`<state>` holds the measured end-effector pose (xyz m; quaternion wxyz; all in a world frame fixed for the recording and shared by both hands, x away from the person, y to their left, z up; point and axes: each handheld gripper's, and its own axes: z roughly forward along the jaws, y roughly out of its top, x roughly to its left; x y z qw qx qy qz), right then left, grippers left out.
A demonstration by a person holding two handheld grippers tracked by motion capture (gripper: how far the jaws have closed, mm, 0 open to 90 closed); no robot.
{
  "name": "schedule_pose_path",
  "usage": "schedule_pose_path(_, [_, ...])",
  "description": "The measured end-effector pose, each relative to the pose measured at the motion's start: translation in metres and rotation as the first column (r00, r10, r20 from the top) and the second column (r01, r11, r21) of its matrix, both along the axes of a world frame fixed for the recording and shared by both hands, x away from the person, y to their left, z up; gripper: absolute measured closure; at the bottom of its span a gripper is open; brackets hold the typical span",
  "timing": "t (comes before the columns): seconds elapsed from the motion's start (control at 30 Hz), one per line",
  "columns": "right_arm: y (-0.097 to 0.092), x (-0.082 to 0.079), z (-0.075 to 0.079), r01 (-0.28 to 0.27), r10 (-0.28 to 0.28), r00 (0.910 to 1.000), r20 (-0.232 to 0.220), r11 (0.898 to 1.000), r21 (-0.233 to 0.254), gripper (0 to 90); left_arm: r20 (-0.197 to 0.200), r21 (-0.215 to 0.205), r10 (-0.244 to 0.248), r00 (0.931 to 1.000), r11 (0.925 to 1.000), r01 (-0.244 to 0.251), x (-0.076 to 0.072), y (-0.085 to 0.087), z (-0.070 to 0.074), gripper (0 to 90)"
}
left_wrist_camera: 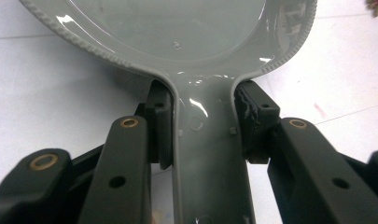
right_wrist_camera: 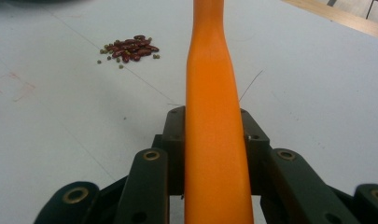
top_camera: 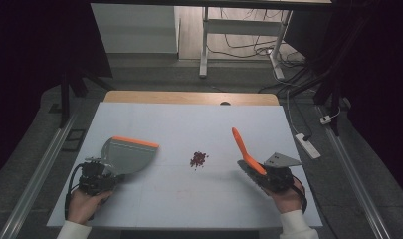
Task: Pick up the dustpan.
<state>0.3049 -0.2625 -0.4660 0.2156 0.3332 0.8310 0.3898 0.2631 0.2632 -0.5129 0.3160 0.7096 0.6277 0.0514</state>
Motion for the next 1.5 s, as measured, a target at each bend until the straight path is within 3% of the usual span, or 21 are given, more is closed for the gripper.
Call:
schedule_pose_path(0.3, [0.001, 0.000, 0.000, 0.000, 0.000, 1.0000, 0.004, 1.000, -0.004, 70.7, 0.089, -0.059, -0.027, 0.9956, 0.9977, 0.032, -0.003, 0.006, 0.005, 61.2])
schedule_pose_path(0.5, [0.000, -0.002, 0.001, 0.007, -0.006, 0.9998, 0.019, 1.000, -0.006, 70.7, 0.122, -0.080, -0.053, 0.9911, 0.9948, 0.063, -0.001, 0.008, 0.007, 61.2])
schedule_pose_path(0.83, [0.000, -0.002, 0.001, 0.013, -0.013, 0.9995, 0.030, 1.000, -0.010, 70.7, 0.187, -0.145, -0.093, 0.9780, 0.9819, 0.121, -0.002, 0.016, 0.009, 61.2])
schedule_pose_path(1.27, [0.001, -0.003, 0.003, 0.009, -0.008, 0.9992, 0.039, 1.000, -0.010, 70.7, 0.238, -0.127, -0.166, 0.9571, 0.9717, 0.200, -0.006, 0.013, 0.010, 61.2])
schedule_pose_path(1.3, [0.001, -0.003, 0.002, 0.009, -0.008, 0.9993, 0.036, 1.000, -0.011, 70.6, 0.249, -0.118, -0.184, 0.9508, 0.9688, 0.218, -0.007, 0.013, 0.011, 61.2])
schedule_pose_path(1.5, [0.002, -0.003, 0.001, 0.006, -0.006, 0.9994, 0.035, 1.000, -0.014, 70.7, 0.263, -0.094, -0.234, 0.9359, 0.9593, 0.266, -0.008, 0.009, 0.012, 61.3])
